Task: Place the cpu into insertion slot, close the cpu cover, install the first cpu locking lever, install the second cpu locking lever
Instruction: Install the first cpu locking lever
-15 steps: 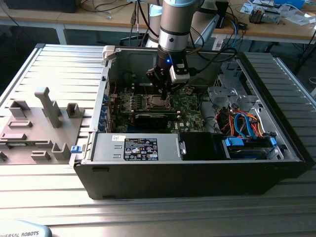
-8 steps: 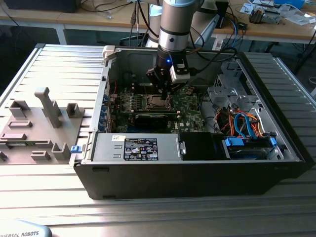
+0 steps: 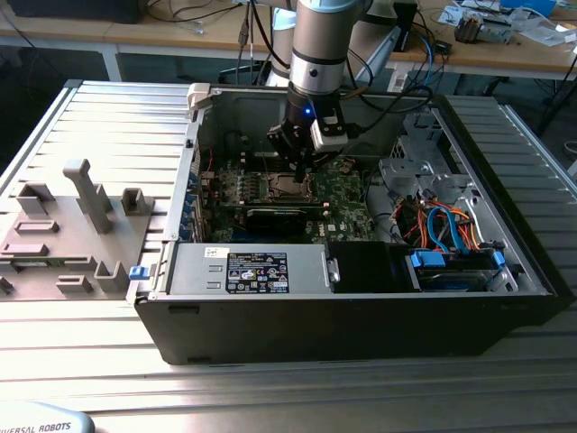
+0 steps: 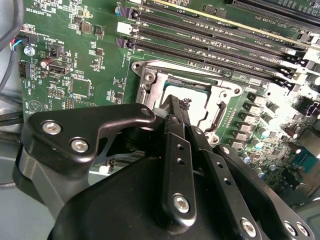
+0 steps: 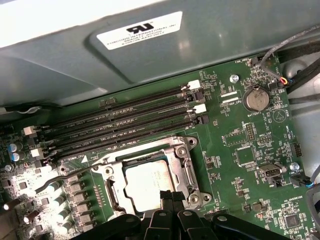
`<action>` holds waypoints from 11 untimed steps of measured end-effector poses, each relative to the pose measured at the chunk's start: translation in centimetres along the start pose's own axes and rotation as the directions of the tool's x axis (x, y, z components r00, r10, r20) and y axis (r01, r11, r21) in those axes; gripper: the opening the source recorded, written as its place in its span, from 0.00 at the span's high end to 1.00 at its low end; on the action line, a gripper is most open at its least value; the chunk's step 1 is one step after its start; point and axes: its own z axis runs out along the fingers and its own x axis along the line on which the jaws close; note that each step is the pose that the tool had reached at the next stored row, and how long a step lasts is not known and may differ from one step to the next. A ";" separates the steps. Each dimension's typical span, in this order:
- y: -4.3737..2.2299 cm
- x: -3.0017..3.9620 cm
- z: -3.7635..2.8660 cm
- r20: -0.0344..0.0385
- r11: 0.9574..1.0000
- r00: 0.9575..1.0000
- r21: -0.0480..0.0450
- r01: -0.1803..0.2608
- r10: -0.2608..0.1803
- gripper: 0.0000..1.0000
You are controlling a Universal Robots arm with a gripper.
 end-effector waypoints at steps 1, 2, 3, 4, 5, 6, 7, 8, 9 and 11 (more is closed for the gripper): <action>0.00 0.00 0.00 0.000 1.000 1.000 0.000 0.001 -0.001 0.89; 0.00 0.00 0.00 0.000 1.000 1.000 0.000 0.002 -0.002 0.89; 0.00 0.00 0.00 0.000 1.000 1.000 0.000 0.003 -0.003 0.89; 0.00 0.00 0.00 0.000 1.000 1.000 0.000 0.004 -0.004 0.89; 0.00 0.00 0.00 0.000 1.000 1.000 0.000 0.005 -0.005 0.89; 0.00 0.00 0.00 0.000 1.000 1.000 0.000 0.007 -0.007 0.89; 0.00 0.00 0.00 0.000 1.000 1.000 0.000 0.008 -0.008 0.89; 0.00 0.00 0.00 0.001 1.000 1.000 0.000 0.009 -0.009 0.89; 0.00 0.00 0.00 0.001 1.000 1.000 0.000 0.010 -0.010 0.89; 0.00 0.00 0.00 0.001 1.000 1.000 0.000 0.014 -0.014 0.89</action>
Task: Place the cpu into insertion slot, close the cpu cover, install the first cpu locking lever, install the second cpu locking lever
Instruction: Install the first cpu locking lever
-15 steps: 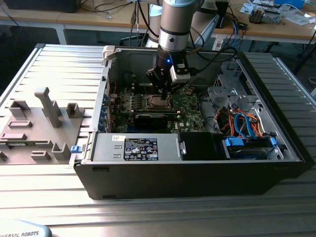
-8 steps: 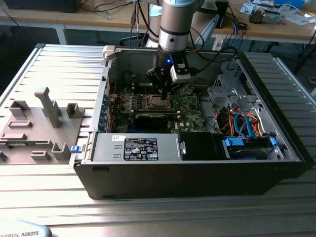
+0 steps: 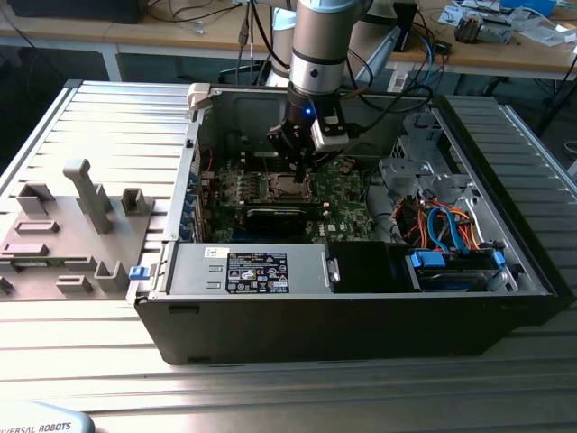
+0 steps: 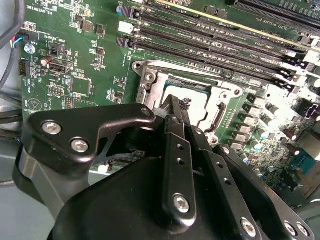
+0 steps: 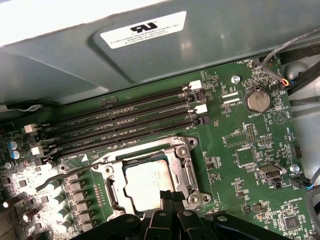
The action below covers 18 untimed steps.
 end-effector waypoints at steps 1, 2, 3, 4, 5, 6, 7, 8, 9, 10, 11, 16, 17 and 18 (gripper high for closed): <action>0.00 0.00 0.00 0.000 1.000 1.000 0.000 0.002 -0.002 0.89; 0.00 0.00 0.00 0.000 1.000 1.000 0.000 0.003 -0.003 0.89; 0.00 0.00 0.00 0.000 1.000 1.000 0.000 0.004 -0.004 0.89; 0.00 0.00 0.00 0.000 1.000 1.000 0.000 0.006 -0.006 0.89; 0.00 0.00 0.00 0.000 1.000 1.000 0.000 0.006 -0.006 0.89; 0.00 0.00 0.00 0.001 1.000 1.000 0.000 0.007 -0.007 0.89; -0.01 0.00 0.00 0.001 1.000 1.000 0.000 0.008 -0.008 0.89; -0.01 0.00 0.00 0.001 1.000 1.000 0.000 0.009 -0.009 0.89; -0.01 0.00 0.00 0.001 1.000 1.000 0.000 0.010 -0.010 0.89; -0.02 0.00 0.00 0.001 1.000 1.000 0.000 0.011 -0.011 0.89; -0.02 0.00 0.00 0.001 1.000 1.000 0.000 0.012 -0.012 0.89; -0.04 -0.01 0.00 0.001 1.000 1.000 0.000 0.014 -0.014 0.89; -0.04 -0.01 0.00 0.001 1.000 1.000 0.000 0.014 -0.014 0.89; -0.04 -0.01 0.00 0.001 1.000 1.000 0.001 0.014 -0.014 0.89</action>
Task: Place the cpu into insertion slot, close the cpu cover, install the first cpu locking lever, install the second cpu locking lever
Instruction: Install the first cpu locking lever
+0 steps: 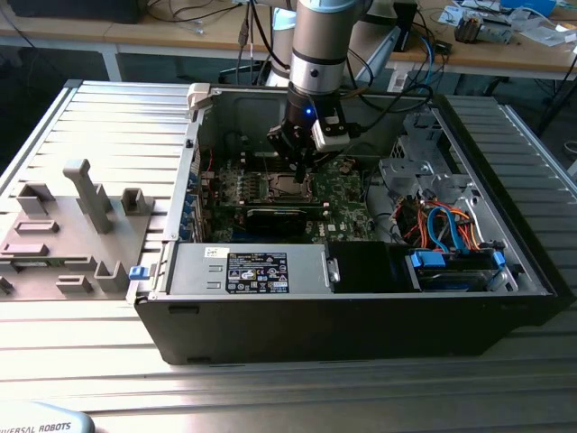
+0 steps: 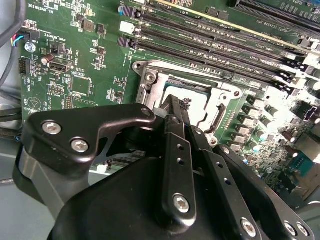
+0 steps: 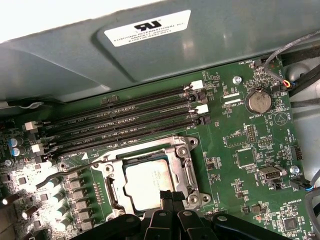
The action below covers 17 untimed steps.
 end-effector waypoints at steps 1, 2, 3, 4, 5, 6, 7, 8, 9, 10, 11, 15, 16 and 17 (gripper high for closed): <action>0.00 0.00 0.00 0.000 1.000 1.000 0.000 0.000 0.000 0.89; 0.00 0.00 0.00 0.000 1.000 1.000 0.000 0.001 -0.001 0.89; 0.00 0.00 0.00 0.000 1.000 1.000 0.000 0.001 -0.001 0.89; 0.00 0.00 0.00 0.000 1.000 1.000 0.000 0.002 -0.002 0.89; 0.00 0.00 0.00 0.000 1.000 1.000 0.000 0.004 -0.004 0.89; 0.00 0.00 0.00 0.000 1.000 1.000 0.000 0.005 -0.005 0.89; 0.00 0.00 0.00 0.001 1.000 1.000 0.000 0.007 -0.007 0.89; 0.00 0.00 0.00 0.001 1.000 1.000 0.000 0.009 -0.009 0.89; 0.00 0.00 0.00 0.001 1.000 1.000 0.000 0.011 -0.011 0.89; 0.00 0.00 0.00 0.001 1.000 1.000 0.000 0.014 -0.014 0.89; 0.00 0.00 0.00 0.001 1.000 1.000 0.000 0.018 -0.018 0.89; 0.00 0.00 0.00 0.002 1.000 1.000 0.000 0.030 -0.030 0.89; 0.00 0.00 0.00 0.002 0.999 0.999 0.001 0.032 -0.032 0.89; 0.00 0.00 0.00 0.003 0.999 0.999 0.001 0.036 -0.036 0.89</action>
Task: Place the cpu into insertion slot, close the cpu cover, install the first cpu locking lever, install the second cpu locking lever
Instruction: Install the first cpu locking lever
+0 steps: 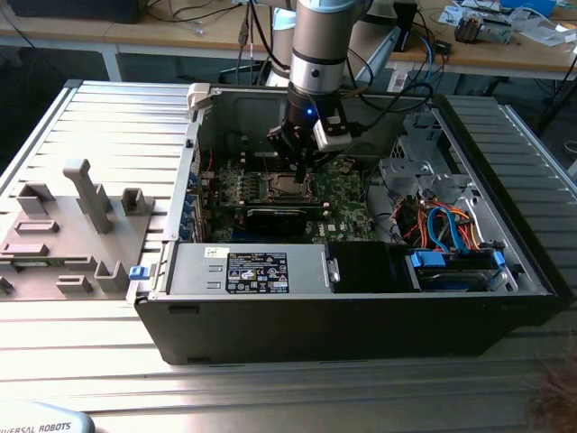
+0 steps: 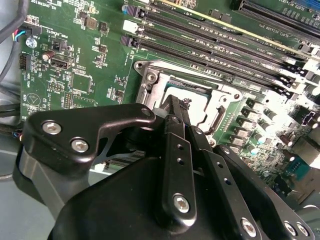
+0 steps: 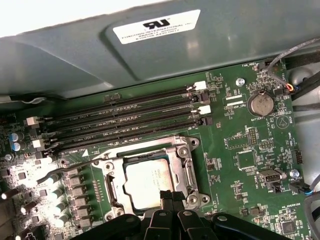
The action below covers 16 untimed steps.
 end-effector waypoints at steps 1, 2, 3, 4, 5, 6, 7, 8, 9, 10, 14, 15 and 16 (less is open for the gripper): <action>0.00 0.00 0.00 0.000 1.000 1.000 0.000 0.004 -0.004 0.89; 0.00 0.00 0.00 0.001 1.000 1.000 0.000 0.007 -0.007 0.89; 0.00 0.00 0.00 0.001 1.000 1.000 0.000 0.010 -0.010 0.89; 0.00 0.00 0.00 0.001 1.000 1.000 0.000 0.014 -0.014 0.89; 0.00 0.00 0.00 0.001 1.000 1.000 0.000 0.019 -0.019 0.89; 0.00 0.00 0.00 0.002 1.000 1.000 0.000 0.022 -0.022 0.89; 0.00 0.00 0.00 0.002 1.000 1.000 0.000 0.025 -0.025 0.89; 0.00 0.00 0.00 0.002 1.000 1.000 0.000 0.029 -0.029 0.89; 0.00 0.00 0.00 0.002 1.000 1.000 0.000 0.031 -0.031 0.89; 0.00 0.00 0.00 0.003 0.999 0.999 0.000 0.037 -0.037 0.89; 0.00 0.00 0.00 0.003 0.999 0.999 0.001 0.049 -0.049 0.89; 0.00 0.00 0.00 0.003 0.999 0.999 0.001 0.051 -0.051 0.89; 0.00 0.00 0.00 0.004 0.999 0.999 0.001 0.054 -0.054 0.89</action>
